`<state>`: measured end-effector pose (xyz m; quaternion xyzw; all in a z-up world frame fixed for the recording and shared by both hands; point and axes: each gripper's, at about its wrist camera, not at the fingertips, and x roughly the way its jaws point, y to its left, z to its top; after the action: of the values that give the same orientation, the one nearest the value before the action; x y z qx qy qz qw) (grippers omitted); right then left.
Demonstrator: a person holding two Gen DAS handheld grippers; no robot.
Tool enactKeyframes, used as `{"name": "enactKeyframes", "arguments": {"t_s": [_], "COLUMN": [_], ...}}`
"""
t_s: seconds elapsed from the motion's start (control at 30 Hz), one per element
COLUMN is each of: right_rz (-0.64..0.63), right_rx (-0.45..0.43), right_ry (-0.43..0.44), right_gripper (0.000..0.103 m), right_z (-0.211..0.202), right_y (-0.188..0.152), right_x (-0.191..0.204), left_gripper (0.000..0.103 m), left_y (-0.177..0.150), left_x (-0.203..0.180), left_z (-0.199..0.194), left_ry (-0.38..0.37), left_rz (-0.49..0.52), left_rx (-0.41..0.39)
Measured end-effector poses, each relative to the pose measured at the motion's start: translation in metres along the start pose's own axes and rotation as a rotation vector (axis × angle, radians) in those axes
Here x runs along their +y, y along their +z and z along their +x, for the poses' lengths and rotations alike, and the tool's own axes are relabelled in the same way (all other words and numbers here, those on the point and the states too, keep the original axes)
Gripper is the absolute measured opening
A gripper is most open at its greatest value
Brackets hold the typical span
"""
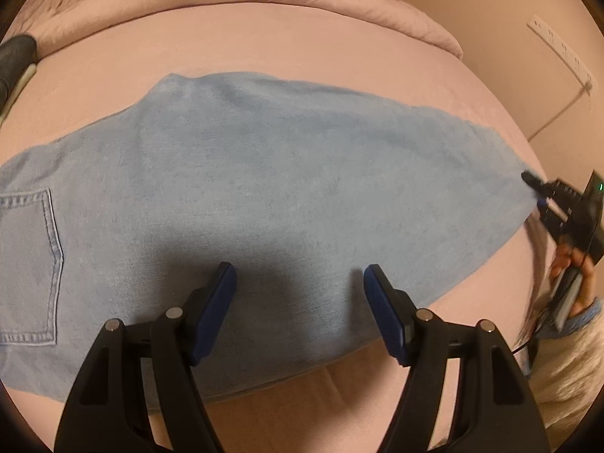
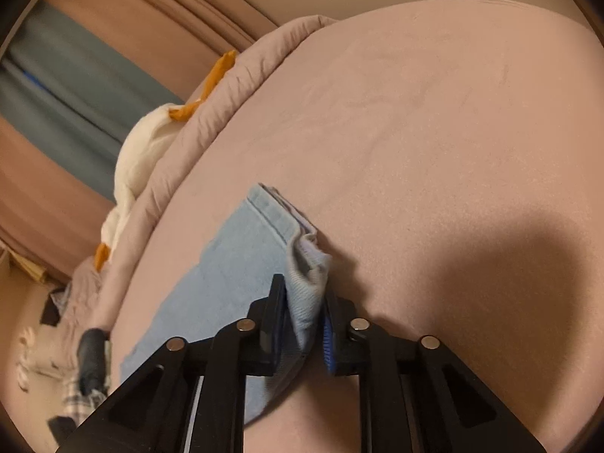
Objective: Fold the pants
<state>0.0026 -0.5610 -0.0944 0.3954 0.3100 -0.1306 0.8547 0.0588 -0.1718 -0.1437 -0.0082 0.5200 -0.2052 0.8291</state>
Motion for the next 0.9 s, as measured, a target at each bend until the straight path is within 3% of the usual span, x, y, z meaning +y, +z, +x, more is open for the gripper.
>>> {"name": "enactKeyframes", "arguments": {"t_s": [0.07,0.17,0.23,0.3,0.43,0.6,0.9], "right_rz": [-0.025,-0.014,0.024,-0.02,-0.238,-0.546,-0.875], "right_rx": [-0.04,0.005,0.021,0.001,-0.064,-0.096,-0.02], "right_ry": [0.014,-0.024,-0.016,-0.029,-0.019,0.018,0.076], "right_gripper": [0.016,0.016,0.015,0.015,0.015,0.015,0.015], "right_z": [-0.011,0.001,0.006,-0.003,-0.029,-0.048,-0.031], "right_y": [0.002,0.002,0.001,0.002,-0.003,-0.043,-0.137], "right_x": [0.004,-0.003,-0.01,0.0,0.048,0.12,0.189], "left_gripper": [0.072,0.072,0.072,0.072,0.072,0.072,0.072], "left_y": [0.001,0.007,0.014,0.024,0.041,0.057,0.064], "left_x": [-0.002,-0.003,-0.002,-0.006,-0.021,-0.029,-0.012], "left_z": [0.002,0.002,-0.002,-0.006,-0.014,-0.01,0.013], "left_ry": [0.014,0.012,-0.049,-0.115,-0.325,-0.553,-0.712], "left_rz": [0.012,-0.015,-0.061,-0.087,-0.146,-0.266,-0.503], "left_rx": [0.002,0.012,0.011,-0.004,-0.031,-0.043,-0.034]}}
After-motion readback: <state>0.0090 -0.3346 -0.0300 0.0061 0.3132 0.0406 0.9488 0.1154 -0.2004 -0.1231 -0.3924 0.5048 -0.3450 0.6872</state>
